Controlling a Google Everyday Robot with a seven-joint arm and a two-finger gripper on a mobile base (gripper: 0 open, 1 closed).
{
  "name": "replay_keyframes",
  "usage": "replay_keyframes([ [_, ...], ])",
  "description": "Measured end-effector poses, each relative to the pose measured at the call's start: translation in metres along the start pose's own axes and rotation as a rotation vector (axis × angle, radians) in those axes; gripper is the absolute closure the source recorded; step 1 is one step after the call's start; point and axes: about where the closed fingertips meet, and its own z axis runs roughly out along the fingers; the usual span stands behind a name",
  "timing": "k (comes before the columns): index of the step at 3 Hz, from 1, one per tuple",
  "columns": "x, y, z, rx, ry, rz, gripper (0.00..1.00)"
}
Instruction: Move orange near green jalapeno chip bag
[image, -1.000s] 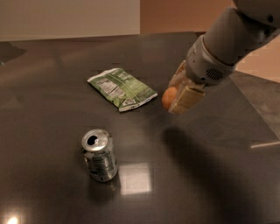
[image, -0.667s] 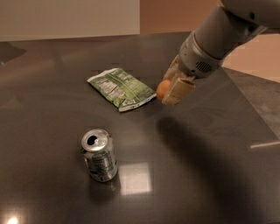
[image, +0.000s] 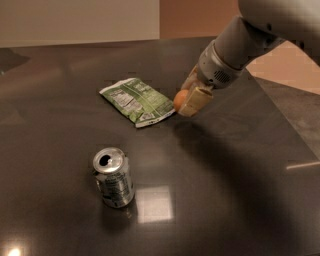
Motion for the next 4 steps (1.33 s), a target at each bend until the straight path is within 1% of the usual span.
replay_keyframes([
  [1, 0.003, -0.006, 0.015, -0.010, -0.009, 0.009, 1.00],
  [2, 0.008, -0.007, 0.028, -0.024, -0.012, 0.018, 1.00],
  [3, 0.013, -0.006, 0.038, -0.033, -0.003, 0.024, 0.84],
  [4, 0.018, -0.004, 0.043, -0.039, -0.001, 0.030, 0.61],
])
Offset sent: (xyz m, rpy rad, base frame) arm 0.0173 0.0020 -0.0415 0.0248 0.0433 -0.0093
